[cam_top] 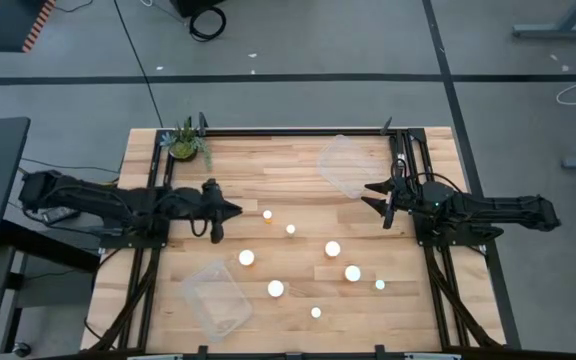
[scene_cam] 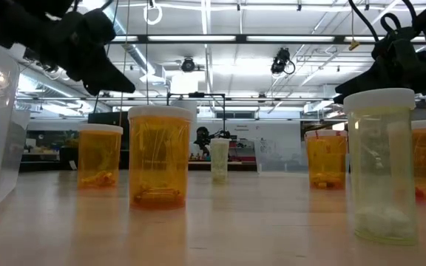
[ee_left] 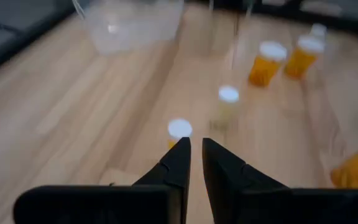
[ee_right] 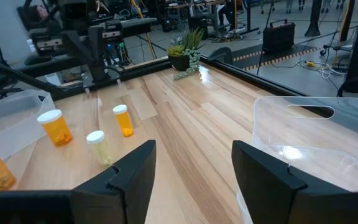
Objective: Pick and place medicine bottles into bin by pill shape (circle, oval)
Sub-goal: Put the big orange pill bottle into the bottom transparent bin
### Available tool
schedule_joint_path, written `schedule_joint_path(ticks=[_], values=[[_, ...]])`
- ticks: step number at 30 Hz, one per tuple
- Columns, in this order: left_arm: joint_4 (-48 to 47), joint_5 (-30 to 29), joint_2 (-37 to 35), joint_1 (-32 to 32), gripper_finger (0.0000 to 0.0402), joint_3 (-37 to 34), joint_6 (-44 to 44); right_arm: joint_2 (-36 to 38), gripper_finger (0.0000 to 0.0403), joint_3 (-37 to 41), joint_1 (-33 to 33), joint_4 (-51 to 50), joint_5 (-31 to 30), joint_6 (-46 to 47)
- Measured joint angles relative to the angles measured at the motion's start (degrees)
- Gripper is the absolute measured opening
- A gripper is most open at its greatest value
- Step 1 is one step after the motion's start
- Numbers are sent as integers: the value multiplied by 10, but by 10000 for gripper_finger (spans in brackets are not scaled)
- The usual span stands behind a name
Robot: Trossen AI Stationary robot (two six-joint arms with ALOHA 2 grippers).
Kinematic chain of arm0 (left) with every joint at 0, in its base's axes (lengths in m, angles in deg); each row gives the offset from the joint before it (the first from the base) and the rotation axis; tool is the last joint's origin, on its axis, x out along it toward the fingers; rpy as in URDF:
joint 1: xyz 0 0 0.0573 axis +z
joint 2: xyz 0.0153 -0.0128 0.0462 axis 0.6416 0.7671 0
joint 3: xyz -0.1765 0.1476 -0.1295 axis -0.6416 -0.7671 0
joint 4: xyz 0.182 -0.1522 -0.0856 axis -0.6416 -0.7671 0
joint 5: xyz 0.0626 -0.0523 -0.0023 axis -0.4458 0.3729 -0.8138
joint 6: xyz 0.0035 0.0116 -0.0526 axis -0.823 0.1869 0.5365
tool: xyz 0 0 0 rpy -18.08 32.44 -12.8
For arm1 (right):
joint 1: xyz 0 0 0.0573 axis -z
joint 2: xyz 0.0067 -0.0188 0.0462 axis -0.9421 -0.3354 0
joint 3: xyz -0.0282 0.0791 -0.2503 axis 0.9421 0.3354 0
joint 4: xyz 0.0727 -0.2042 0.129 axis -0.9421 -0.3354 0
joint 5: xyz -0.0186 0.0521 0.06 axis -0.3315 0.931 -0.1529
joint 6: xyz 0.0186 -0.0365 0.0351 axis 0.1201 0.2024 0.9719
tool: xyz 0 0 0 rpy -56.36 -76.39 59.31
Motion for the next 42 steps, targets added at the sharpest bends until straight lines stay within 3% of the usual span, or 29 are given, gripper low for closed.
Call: schedule_joint_path(ticks=[28, 34, 42], values=[[-359, 0, 333, -126, 220, 343, 268, 0, 218, 0, 0, 0, 0, 0], [-402, 0, 379, -150, 240, 385, 283, 0, 218, 0, 0, 0, 0, 0], [-418, 0, 388, -150, 288, 408, 279, 0, 218, 0, 0, 0, 0, 0]])
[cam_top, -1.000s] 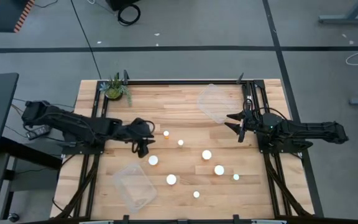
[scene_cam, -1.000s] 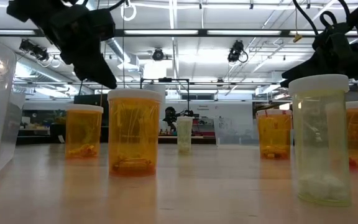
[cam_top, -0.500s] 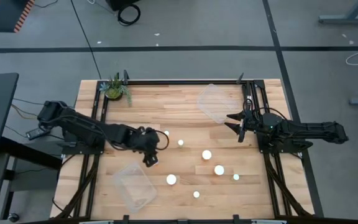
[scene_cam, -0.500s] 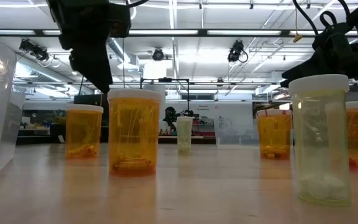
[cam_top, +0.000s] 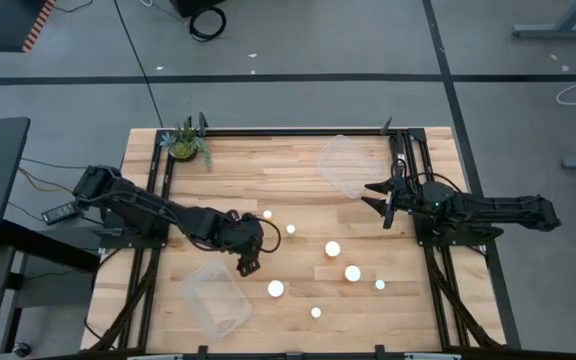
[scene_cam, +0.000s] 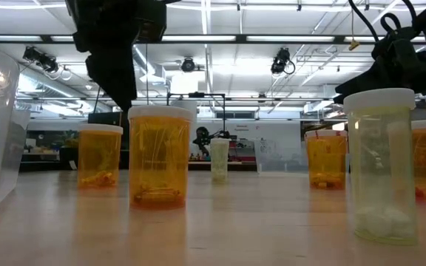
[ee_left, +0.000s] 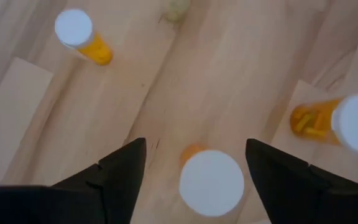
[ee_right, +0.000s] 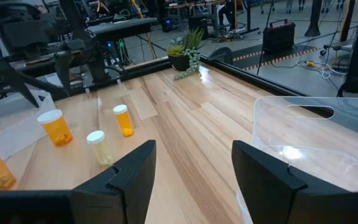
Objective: Pick and place medicine bottles into bin by pill shape (circle, oval)
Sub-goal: Put the big orange pill bottle into the bottom transparent bin
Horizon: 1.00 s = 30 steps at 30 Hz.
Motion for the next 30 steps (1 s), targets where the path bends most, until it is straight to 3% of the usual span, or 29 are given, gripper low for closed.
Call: schedule_joint_path(ticks=[10, 30], values=[[-2, 32, 0, 1, 345, 0, 7, 0, 218, 0, 0, 0, 0, 0], [3, 68, 69, -2, 348, 0, -15, 0, 218, 0, 0, 1, 0, 0]])
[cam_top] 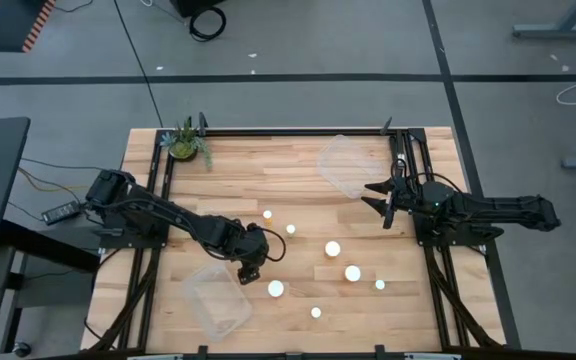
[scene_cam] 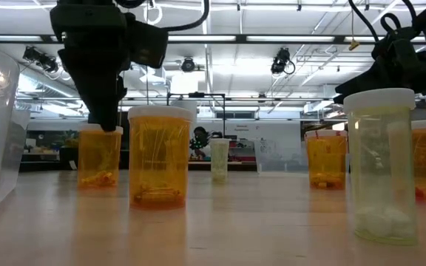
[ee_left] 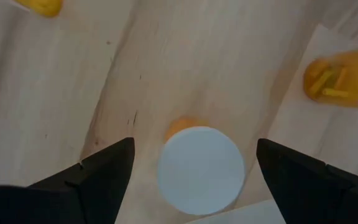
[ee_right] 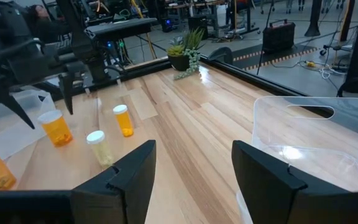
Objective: Pick and place medicine bottles into bin by pill shape (circle, oval)
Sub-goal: Put the big orange pill bottle into the bottom transparent bin
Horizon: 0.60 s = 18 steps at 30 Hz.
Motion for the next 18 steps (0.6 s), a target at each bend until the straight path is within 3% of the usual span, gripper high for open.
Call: schedule_joint_path(ticks=[8, 18], values=[[-2, 3, 29, 0, 340, 0, -15, 0, 218, 0, 0, 0, 0, 0], [-8, 3, 49, 0, 283, 0, -17, 0, 218, 0, 0, 0, 0, 0]])
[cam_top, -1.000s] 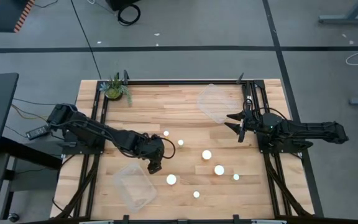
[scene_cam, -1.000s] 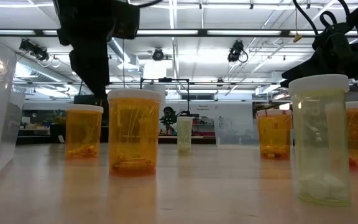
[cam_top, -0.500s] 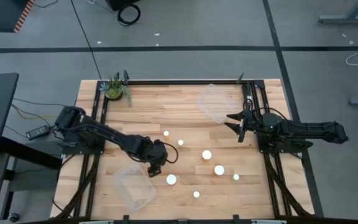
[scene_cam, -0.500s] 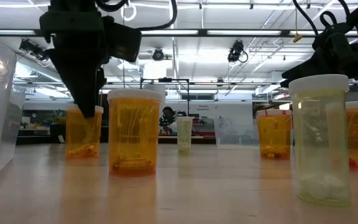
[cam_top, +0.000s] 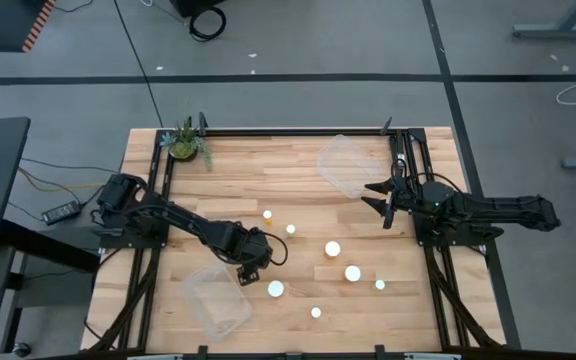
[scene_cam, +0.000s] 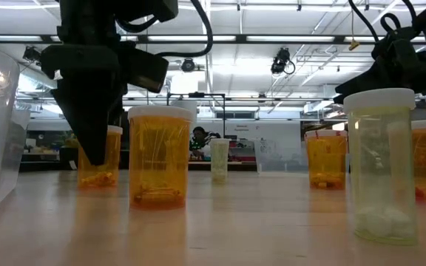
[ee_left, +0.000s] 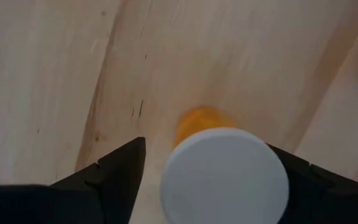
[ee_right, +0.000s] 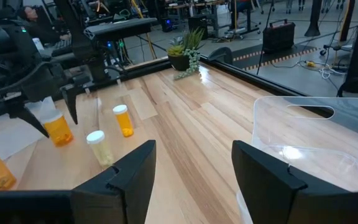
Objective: Pick and place medicine bottles into bin by pill shape (circle, oval)
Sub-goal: Put the big orange pill bottle into the bottom transparent bin
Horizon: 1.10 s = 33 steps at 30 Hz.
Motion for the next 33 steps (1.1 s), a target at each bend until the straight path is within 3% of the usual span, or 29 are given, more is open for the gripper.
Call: schedule_joint_path(ticks=[11, 22, 28, 33], values=[[-11, 7, 3, 3, 199, 7, 2, 0, 218, 0, 0, 0, 0, 0], [-116, 20, 3, -7, 221, 136, 14, 0, 218, 0, 0, 0, 0, 0], [-155, 29, 3, -36, 200, 189, 95, 0, 218, 0, 0, 0, 0, 0], [-190, 42, 3, -79, 206, 196, 179, 0, 218, 0, 0, 0, 0, 0]])
